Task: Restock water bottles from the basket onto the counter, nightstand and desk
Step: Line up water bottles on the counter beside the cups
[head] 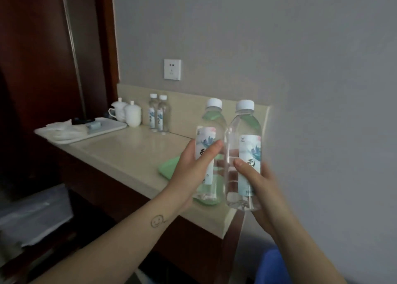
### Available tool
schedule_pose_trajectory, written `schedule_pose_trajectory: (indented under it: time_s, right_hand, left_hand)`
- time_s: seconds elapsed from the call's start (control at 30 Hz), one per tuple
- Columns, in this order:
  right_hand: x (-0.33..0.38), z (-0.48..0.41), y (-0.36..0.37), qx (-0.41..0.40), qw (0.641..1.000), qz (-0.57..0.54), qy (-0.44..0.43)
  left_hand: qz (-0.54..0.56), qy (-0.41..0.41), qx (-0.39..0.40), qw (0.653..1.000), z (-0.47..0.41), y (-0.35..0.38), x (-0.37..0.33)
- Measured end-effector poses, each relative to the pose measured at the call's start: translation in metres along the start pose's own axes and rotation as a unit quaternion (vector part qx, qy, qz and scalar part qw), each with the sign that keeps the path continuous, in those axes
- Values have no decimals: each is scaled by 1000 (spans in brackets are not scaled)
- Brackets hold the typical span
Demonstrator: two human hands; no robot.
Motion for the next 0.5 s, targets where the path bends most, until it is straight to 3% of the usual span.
schedule_pose_trajectory:
  time_s: [0.2,0.5]
  right_hand:
    - [7,-13,83,15,998,60,-32]
    - [-2,-78,173,101,983,149,-30]
  left_hand:
    - [-32,20,-48,998,4,-90,-27]
    - [-117,105,-74,985,-30,-187,-49]
Point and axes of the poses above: each hand's wrist, its own z-axis away from the middle knuckle, its own y-axis out of the palm, x = y × z, the point moved 8 cm from there along -z, towards the middle knuckle, and after that the axes turned 12 degrees about y, right-handed, at the moved point
